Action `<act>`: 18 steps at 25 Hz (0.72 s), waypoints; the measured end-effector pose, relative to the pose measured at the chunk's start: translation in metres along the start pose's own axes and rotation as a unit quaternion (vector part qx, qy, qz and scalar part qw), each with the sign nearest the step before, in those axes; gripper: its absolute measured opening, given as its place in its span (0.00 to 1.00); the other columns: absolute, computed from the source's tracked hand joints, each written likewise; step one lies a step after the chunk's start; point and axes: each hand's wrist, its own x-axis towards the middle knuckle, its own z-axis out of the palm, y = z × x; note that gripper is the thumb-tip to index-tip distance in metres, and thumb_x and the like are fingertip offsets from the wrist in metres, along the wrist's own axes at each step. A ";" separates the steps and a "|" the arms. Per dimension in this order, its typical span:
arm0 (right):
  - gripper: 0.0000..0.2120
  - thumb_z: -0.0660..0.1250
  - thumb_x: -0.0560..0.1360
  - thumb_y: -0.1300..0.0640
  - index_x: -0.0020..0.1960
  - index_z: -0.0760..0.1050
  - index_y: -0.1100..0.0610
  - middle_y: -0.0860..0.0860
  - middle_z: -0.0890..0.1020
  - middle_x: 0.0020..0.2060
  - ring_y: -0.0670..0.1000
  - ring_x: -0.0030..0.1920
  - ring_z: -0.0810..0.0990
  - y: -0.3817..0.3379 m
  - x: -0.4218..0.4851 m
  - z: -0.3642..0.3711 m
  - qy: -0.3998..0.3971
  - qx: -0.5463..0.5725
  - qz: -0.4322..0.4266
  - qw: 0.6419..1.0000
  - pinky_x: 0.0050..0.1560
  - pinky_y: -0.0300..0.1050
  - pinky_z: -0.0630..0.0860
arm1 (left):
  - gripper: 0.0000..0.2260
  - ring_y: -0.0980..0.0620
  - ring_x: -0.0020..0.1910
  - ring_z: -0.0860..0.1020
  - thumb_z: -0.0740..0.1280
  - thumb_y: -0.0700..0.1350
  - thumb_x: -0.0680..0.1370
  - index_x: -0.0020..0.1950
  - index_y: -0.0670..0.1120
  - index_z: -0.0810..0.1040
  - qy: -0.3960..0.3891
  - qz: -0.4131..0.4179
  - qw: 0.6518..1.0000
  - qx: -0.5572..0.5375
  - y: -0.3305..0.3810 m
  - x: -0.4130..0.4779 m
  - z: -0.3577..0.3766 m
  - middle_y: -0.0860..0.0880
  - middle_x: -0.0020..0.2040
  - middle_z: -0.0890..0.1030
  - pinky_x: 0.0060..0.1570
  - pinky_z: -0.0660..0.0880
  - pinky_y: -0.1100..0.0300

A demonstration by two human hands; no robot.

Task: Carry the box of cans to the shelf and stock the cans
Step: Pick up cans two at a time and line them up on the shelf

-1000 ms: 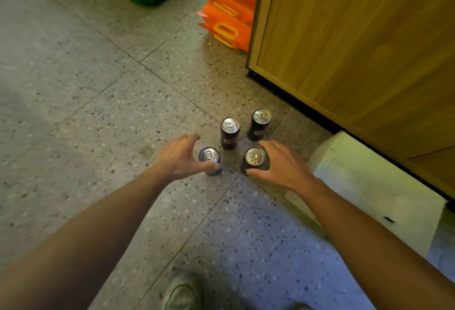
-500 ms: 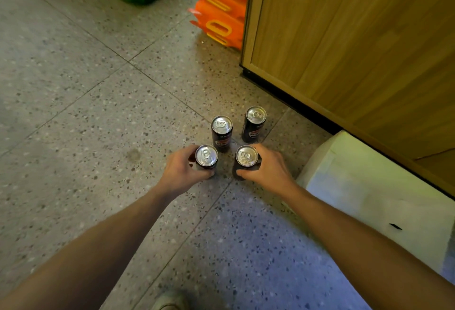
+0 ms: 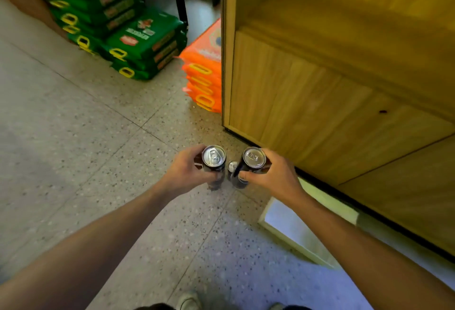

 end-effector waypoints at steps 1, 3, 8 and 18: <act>0.29 0.82 0.59 0.39 0.57 0.78 0.45 0.39 0.85 0.48 0.39 0.48 0.83 -0.036 -0.008 -0.032 0.011 -0.001 0.002 1.000 0.50 0.49 0.82 | 0.20 0.52 0.47 0.83 0.80 0.42 0.64 0.54 0.49 0.81 -0.007 0.010 1.000 0.003 0.047 -0.002 -0.021 0.51 0.46 0.85 0.50 0.80 0.55; 0.29 0.81 0.59 0.39 0.55 0.79 0.47 0.41 0.85 0.47 0.42 0.47 0.83 -0.110 -0.028 -0.100 0.040 0.002 0.009 0.999 0.49 0.52 0.82 | 0.22 0.53 0.47 0.83 0.80 0.43 0.63 0.55 0.51 0.81 -0.021 0.034 0.999 0.013 0.144 -0.006 -0.060 0.51 0.47 0.85 0.51 0.81 0.52; 0.24 0.80 0.59 0.38 0.51 0.77 0.41 0.39 0.84 0.46 0.40 0.47 0.83 -0.282 -0.081 -0.251 0.095 -0.012 0.005 0.995 0.48 0.51 0.83 | 0.23 0.52 0.47 0.83 0.80 0.52 0.61 0.53 0.50 0.81 -0.056 0.118 0.990 0.047 0.371 -0.019 -0.138 0.52 0.46 0.85 0.50 0.80 0.45; 0.30 0.76 0.58 0.30 0.53 0.77 0.44 0.38 0.84 0.45 0.39 0.44 0.82 -0.462 -0.154 -0.457 0.228 -0.075 0.016 0.971 0.45 0.49 0.83 | 0.18 0.55 0.49 0.84 0.80 0.50 0.63 0.51 0.53 0.83 -0.179 0.229 0.954 0.076 0.668 -0.029 -0.190 0.54 0.47 0.86 0.50 0.82 0.52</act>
